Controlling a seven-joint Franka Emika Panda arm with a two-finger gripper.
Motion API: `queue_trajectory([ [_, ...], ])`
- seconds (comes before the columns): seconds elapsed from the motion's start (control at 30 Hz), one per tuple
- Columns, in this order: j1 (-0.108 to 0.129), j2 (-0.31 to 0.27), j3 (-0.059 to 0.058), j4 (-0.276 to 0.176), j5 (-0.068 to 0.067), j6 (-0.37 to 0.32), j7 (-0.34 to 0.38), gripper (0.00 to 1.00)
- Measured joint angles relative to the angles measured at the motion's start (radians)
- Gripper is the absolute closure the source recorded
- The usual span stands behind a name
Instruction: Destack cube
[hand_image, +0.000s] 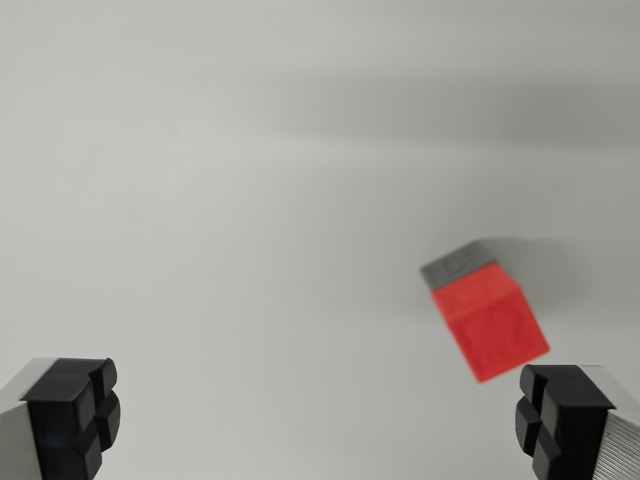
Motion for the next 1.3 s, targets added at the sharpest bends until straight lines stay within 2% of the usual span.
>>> queue_trajectory([
  [0.5, 0.000, 0.000, 0.000, -0.001, 0.000, 0.000, -0.003, 0.00],
  [0.73, -0.003, -0.001, -0.003, -0.016, 0.000, 0.010, -0.025, 0.00],
  [0.97, -0.010, -0.008, -0.007, -0.046, 0.000, 0.031, -0.069, 0.00],
  [1.3, -0.027, -0.020, -0.016, -0.110, 0.003, 0.077, -0.167, 0.00],
])
